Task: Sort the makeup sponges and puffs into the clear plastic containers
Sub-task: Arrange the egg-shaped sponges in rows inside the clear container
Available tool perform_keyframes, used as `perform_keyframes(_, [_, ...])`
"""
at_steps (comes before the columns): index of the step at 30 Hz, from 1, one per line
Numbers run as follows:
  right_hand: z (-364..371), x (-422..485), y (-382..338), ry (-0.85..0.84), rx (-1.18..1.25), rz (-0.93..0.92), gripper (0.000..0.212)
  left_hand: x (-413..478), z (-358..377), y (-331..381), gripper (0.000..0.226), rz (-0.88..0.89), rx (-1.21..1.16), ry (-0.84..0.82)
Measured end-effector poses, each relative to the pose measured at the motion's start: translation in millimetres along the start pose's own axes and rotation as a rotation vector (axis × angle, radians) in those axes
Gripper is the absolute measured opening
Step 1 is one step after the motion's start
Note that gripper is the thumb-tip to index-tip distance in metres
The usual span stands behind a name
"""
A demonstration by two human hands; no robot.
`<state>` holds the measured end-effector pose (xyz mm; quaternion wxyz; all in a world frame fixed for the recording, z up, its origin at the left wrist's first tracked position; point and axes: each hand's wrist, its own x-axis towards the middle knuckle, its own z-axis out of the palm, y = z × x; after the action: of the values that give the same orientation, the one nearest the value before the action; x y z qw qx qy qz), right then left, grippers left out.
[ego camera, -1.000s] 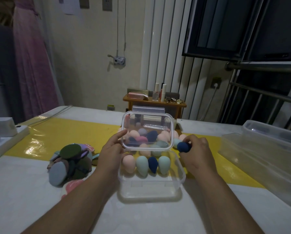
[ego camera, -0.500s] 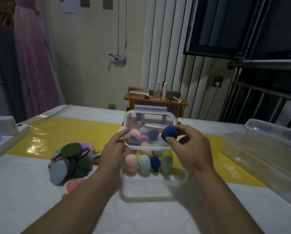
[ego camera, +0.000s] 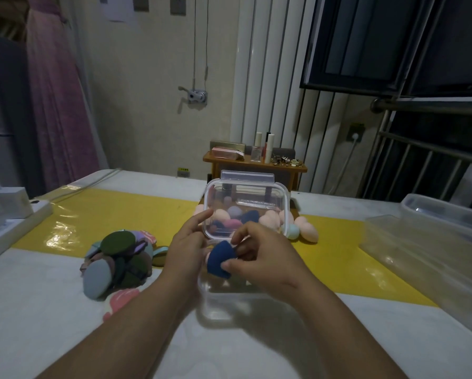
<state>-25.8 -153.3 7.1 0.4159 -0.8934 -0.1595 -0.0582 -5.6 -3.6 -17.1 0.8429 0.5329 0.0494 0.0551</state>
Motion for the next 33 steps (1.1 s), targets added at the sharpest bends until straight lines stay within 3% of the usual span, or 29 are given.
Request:
perform_keyframes(5, [-0.3, 0.7, -4.6, -0.158, -0.093, -0.001, 0.021, 0.1, 1.8, -0.8, 0.059, 0.001, -0.022, -0.002])
perform_keyframes(12, [2.4, 2.7, -5.4, -0.234, -0.18, -0.01, 0.029, 4.2, 0.6, -0.8, 0.06, 0.007, 0.0, 0.006])
perform_keyframes(19, [4.3, 3.4, -9.1, -0.212, -0.275, -0.031, 0.022, 5.8, 0.1, -2.7, 0.061, 0.006, 0.031, 0.017])
perform_keyframes(28, [2.5, 4.2, -4.3, -0.24, -0.211, -0.034, 0.007, 6.1, -2.0, -3.6, 0.061, 0.011, 0.063, 0.013])
perform_keyframes(33, [0.2, 3.3, -4.2, -0.219, -0.174, -0.032, 0.009, 5.9, -2.5, -3.5, 0.059, 0.003, 0.047, 0.01])
